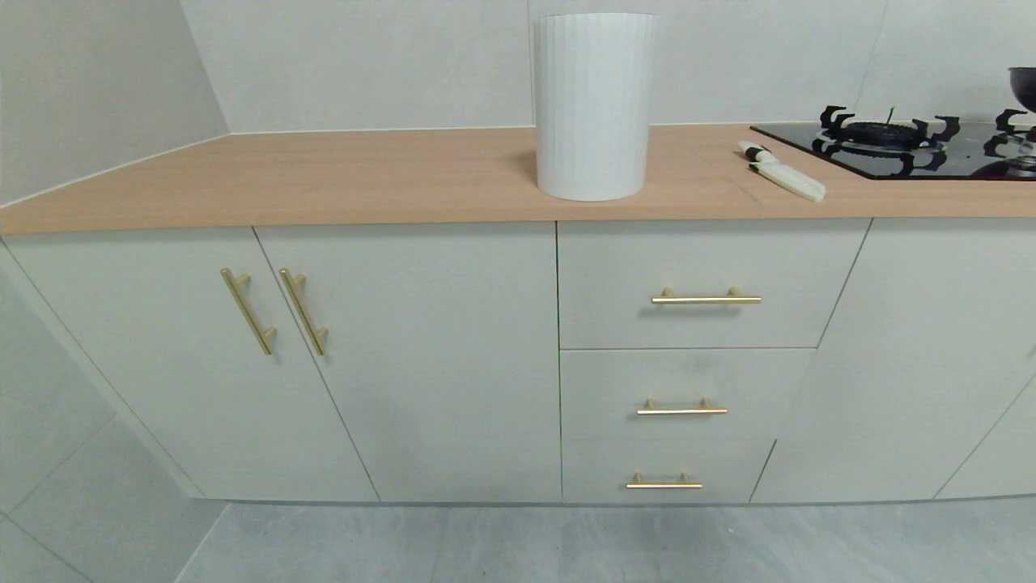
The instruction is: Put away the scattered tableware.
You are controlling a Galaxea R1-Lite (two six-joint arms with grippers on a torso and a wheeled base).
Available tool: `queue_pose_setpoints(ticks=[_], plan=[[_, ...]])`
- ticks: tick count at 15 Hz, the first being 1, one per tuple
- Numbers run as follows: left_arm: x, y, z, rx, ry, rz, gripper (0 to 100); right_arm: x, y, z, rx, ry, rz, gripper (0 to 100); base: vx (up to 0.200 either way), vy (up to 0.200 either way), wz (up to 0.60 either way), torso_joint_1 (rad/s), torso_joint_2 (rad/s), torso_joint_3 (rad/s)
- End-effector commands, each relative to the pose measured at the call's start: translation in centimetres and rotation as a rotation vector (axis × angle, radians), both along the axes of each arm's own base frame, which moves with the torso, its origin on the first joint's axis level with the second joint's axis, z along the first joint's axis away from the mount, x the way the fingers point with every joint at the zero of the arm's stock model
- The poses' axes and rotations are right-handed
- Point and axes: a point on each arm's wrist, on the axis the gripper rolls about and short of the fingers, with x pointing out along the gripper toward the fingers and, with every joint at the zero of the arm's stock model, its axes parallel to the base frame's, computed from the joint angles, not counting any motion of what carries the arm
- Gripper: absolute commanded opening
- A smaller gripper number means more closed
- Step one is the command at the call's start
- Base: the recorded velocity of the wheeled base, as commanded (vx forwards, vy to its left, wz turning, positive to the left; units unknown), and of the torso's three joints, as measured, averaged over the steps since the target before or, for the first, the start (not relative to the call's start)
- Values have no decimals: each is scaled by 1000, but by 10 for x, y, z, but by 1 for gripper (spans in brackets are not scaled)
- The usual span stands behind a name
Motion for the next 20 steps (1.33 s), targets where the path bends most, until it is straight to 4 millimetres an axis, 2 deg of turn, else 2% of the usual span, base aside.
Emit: queue_pose_setpoints(ticks=[1,4,6,9,13,20], plan=[[0,0,0,0,0,1,100,-70,-8,-27,-38,-119,-112,100,0,0,0,0,0,0],[0,0,0,0,0,1,100,-92,-5,-51,-42,-96,-192,100,0,0,0,0,0,0],[0,0,0,0,0,1,100,-91,-3,-69,-45,-72,-198,100,0,0,0,0,0,0],[0,0,0,0,0,1,100,-73,-2,-95,-34,-22,-172,100,0,0,0,0,0,0],[0,0,0,0,-1,1,100,-37,3,-146,-54,-65,74,100,0,0,0,0,0,0],[0,0,0,0,0,1,100,-36,5,-160,-51,77,154,100,0,0,0,0,0,0]])
